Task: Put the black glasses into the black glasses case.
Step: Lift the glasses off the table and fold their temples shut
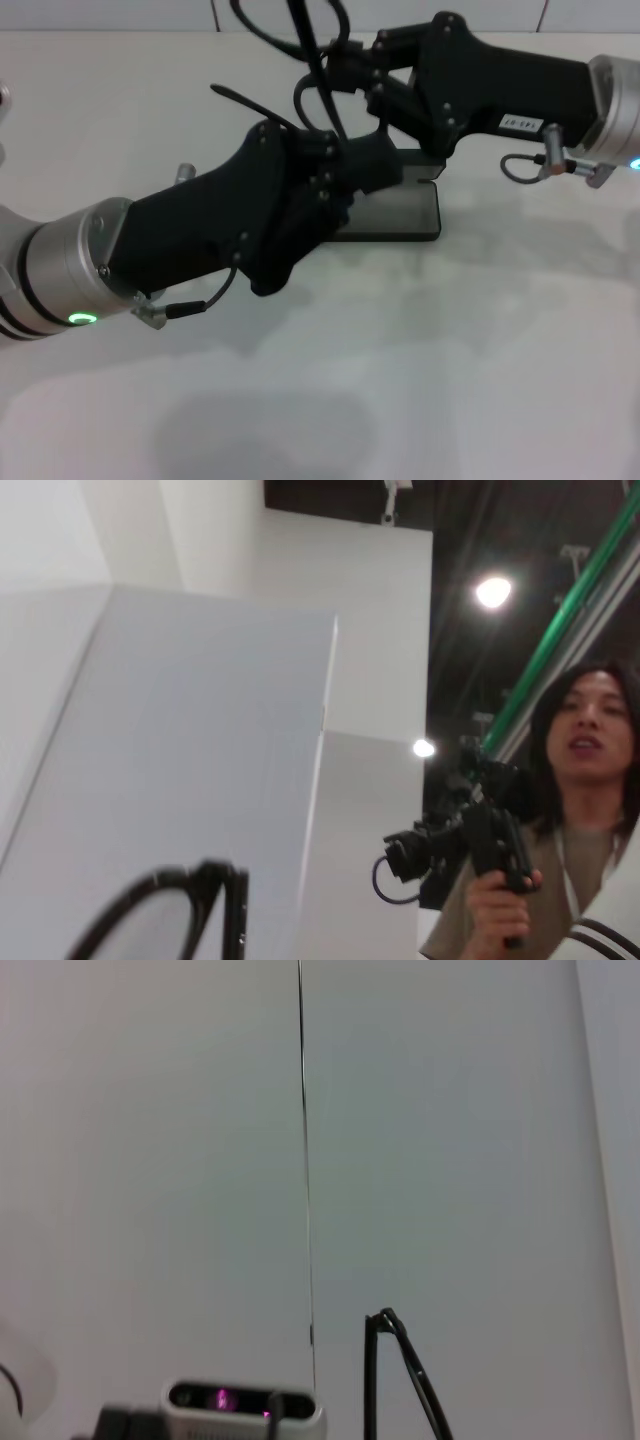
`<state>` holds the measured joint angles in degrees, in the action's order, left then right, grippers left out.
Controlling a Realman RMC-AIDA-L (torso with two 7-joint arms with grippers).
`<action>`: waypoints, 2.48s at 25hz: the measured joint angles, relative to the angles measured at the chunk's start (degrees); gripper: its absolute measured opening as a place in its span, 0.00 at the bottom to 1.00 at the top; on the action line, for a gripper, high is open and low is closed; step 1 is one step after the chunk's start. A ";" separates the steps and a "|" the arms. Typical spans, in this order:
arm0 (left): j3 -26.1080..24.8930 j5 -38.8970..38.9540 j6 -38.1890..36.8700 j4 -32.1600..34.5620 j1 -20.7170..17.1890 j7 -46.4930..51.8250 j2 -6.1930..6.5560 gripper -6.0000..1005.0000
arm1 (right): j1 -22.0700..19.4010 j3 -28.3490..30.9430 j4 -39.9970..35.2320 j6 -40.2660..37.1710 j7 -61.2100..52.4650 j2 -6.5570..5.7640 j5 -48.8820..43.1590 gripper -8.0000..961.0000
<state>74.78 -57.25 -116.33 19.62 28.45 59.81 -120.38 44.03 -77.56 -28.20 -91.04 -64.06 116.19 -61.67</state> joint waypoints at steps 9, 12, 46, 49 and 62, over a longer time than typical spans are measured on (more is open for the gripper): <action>-0.47 3.35 0.68 -3.64 0.77 1.50 0.23 0.03 | 0.09 -2.61 -0.11 1.54 -0.04 -0.08 -0.20 0.08; -0.45 3.45 1.41 -3.68 0.80 1.85 0.23 0.03 | 0.18 -2.92 -0.37 1.54 -0.18 -0.09 -0.21 0.08; -0.69 5.42 -0.17 2.13 -15.99 0.46 6.39 0.03 | -17.42 -22.57 -48.44 36.91 -30.77 -0.08 -42.00 0.08; -0.41 4.42 -0.11 1.84 -14.97 0.69 6.41 0.03 | -17.19 -25.03 -48.81 40.87 -30.80 -0.08 -42.70 0.08; -4.02 -5.85 1.00 -3.02 -7.60 0.27 5.29 0.03 | -16.96 -17.41 -43.83 33.98 -10.87 -0.10 -8.16 0.07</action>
<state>70.76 -63.10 -115.33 16.59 20.85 60.07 -115.09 27.06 -94.97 -72.03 -57.06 -74.93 116.09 -69.83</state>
